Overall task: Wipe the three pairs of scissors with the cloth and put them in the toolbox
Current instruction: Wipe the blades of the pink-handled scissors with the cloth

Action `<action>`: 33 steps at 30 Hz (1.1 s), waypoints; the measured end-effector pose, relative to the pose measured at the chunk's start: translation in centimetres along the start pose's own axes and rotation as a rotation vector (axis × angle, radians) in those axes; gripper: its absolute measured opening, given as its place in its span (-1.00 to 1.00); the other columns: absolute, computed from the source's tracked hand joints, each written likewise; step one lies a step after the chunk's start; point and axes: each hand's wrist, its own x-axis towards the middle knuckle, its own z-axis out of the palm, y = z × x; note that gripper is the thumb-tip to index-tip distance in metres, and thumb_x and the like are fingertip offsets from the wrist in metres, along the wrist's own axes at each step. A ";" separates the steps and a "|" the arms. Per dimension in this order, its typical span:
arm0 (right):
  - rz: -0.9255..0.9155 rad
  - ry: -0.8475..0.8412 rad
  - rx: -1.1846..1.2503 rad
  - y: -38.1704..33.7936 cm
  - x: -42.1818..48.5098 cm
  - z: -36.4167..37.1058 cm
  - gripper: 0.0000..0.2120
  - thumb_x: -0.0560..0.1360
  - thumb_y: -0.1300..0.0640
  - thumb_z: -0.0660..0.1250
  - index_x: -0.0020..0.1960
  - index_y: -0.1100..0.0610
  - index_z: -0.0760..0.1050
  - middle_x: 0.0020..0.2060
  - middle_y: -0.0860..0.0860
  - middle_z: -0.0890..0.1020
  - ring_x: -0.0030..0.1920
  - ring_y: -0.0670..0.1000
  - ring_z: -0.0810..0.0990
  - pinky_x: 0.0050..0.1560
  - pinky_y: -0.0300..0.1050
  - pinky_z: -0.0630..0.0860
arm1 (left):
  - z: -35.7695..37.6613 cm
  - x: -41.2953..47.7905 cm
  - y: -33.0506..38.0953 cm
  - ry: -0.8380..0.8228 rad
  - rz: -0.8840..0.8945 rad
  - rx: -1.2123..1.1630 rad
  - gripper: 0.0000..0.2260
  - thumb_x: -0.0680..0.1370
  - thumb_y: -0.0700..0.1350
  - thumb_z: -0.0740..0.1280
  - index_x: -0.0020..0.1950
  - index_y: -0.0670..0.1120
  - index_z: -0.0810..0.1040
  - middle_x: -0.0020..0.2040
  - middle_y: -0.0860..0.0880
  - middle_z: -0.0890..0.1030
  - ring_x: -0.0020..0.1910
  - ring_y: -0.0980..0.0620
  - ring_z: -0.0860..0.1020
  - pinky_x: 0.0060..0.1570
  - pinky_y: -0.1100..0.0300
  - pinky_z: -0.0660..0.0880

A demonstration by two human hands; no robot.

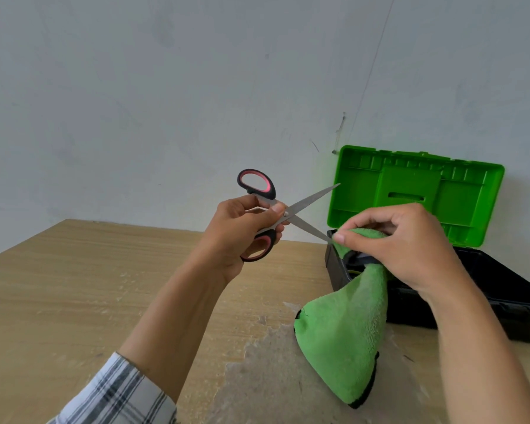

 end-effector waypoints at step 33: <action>-0.383 0.511 -0.104 -0.6 0.6 3.9 -0.94 0.42 0.15 0.56 -0.13 0.10 0.72 -0.26 -0.11 0.63 -0.26 -0.16 0.55 -0.21 -0.44 0.40 | -0.7 -0.4 0.4 -0.098 0.110 0.234 -0.95 0.53 -0.22 0.40 -0.12 -0.16 0.64 -0.36 -0.01 0.63 -0.39 0.12 0.59 -0.34 0.34 0.50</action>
